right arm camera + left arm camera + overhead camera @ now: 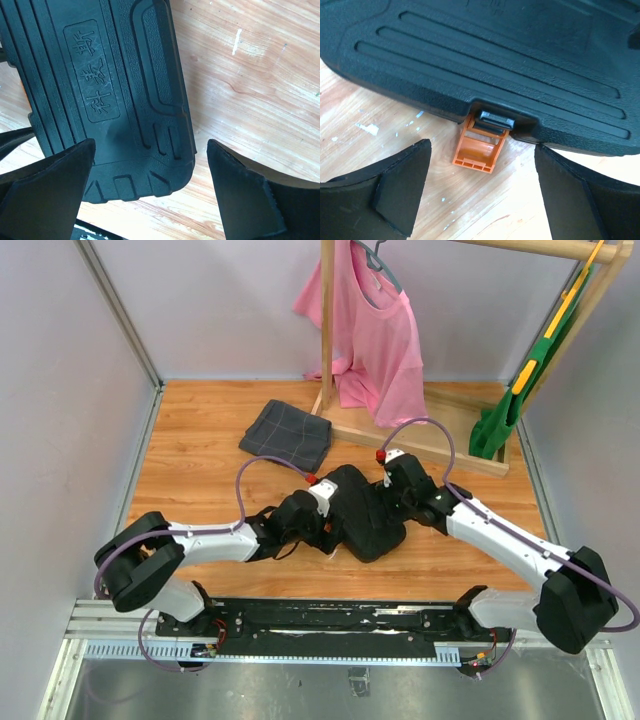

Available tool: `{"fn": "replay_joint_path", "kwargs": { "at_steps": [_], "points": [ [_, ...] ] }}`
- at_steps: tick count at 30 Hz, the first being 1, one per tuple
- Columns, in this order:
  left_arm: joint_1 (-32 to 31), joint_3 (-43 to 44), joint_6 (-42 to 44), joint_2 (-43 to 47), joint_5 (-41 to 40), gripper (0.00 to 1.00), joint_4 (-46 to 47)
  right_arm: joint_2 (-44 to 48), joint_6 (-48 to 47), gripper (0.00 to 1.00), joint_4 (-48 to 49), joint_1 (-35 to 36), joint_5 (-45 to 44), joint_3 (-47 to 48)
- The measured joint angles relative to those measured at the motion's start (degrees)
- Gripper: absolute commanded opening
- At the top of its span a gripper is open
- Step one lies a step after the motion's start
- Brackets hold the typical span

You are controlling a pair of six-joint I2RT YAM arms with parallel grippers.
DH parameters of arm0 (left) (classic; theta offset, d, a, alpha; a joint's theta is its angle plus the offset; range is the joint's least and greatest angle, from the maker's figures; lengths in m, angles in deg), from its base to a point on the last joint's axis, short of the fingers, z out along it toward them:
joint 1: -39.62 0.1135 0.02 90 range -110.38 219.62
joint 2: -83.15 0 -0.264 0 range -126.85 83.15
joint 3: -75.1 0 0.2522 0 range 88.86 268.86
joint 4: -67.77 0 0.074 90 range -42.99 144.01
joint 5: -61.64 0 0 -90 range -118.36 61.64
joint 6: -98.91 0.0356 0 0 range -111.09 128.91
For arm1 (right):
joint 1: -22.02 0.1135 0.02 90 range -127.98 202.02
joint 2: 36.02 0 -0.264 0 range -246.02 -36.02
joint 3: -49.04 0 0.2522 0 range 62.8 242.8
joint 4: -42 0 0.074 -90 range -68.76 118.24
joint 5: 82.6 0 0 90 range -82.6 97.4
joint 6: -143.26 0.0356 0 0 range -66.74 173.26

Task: Sort the tools into containers
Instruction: Move the storage box to the center of the board, then adjust the storage box at the center of the board.

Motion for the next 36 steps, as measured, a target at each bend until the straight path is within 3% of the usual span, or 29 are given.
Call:
{"fn": "replay_joint_path", "kwargs": {
  "at_steps": [14, 22, 36],
  "points": [
    [-0.4, 0.5, 2.6, -4.7, 0.8, 0.77, 1.9, 3.1, 0.4, 0.94, -1.1, -1.4, -0.1, -1.1],
    [-0.4, 0.7, 4.0, -6.2, 0.0, 0.60, 3.7, 3.0, 0.6, 0.95, -1.1, -1.4, 0.2, -1.1],
    [-2.3, 1.2, 4.1, -6.9, 0.5, 0.59, 3.9, 2.9, 0.9, 0.94, -1.1, -1.4, 0.4, -1.1]
  ]
}}
